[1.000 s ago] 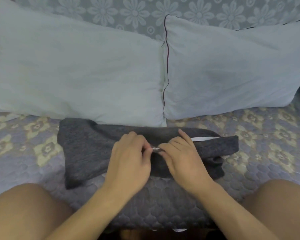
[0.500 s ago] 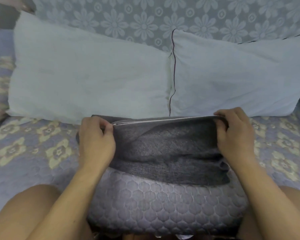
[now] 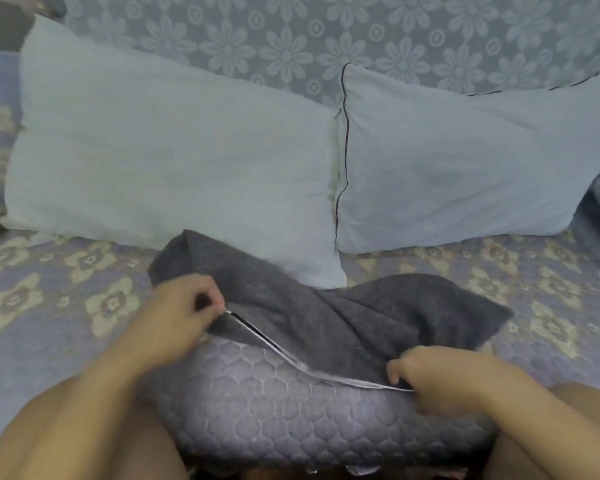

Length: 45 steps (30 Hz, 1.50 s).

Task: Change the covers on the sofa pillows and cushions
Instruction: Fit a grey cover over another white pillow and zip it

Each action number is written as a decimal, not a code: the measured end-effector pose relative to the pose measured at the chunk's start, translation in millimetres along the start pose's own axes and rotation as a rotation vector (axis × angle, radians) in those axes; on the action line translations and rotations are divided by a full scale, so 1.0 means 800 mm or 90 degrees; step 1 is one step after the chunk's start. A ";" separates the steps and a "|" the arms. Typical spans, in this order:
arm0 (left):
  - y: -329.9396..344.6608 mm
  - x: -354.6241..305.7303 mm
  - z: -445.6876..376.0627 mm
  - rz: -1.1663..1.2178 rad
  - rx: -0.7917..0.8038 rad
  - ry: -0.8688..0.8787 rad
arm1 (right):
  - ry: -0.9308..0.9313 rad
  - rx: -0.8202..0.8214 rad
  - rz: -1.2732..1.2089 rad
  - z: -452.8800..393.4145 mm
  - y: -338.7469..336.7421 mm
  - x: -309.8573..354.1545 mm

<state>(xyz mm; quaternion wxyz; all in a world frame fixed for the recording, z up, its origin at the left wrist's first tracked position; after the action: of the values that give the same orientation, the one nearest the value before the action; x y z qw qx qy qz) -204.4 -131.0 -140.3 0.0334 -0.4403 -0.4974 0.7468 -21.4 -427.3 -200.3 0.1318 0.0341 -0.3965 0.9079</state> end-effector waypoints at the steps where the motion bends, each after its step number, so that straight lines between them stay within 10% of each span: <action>1: 0.021 0.007 0.003 0.001 0.001 -0.005 | -0.013 -0.024 -0.019 -0.003 -0.006 0.010; 6: 0.038 0.000 0.003 0.127 -0.078 -0.017 | -0.116 -0.485 -0.042 -0.032 -0.107 0.075; 16: -0.006 -0.014 0.035 0.237 -0.306 0.133 | -0.143 -0.445 -0.282 -0.102 -0.073 0.097; 21: 0.012 -0.026 0.040 0.413 -0.245 0.121 | -0.086 -0.522 -0.527 -0.071 -0.085 0.072; 29: 0.003 -0.039 0.051 0.528 -0.322 0.153 | -0.300 -0.269 -0.593 -0.023 -0.104 0.152; 35: 0.044 -0.061 0.060 0.472 -0.100 0.154 | -0.150 -0.561 -0.633 -0.015 -0.119 0.127; 40: 0.056 -0.079 0.071 0.218 -0.126 0.120 | -0.106 -0.705 -0.647 0.001 -0.139 0.121; 45: 0.046 -0.104 0.088 0.097 -0.211 0.391 | -0.056 -0.690 -0.618 0.013 -0.148 0.104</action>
<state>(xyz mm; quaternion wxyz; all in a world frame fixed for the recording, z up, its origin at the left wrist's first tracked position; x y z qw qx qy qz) -188.2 -240.4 -108.4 0.0539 -0.6795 -0.5443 0.4890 -70.8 -340.3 -94.9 0.5020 0.1725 -0.7353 0.4213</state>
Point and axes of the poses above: each hand's wrist, its own z-axis away from the middle knuckle, its own y-axis out of the palm, x = y × z, the point moved 8 cm from there along -z, towards the middle knuckle, and after that the axes turned 14 degrees about -y, right-handed, at the moved point
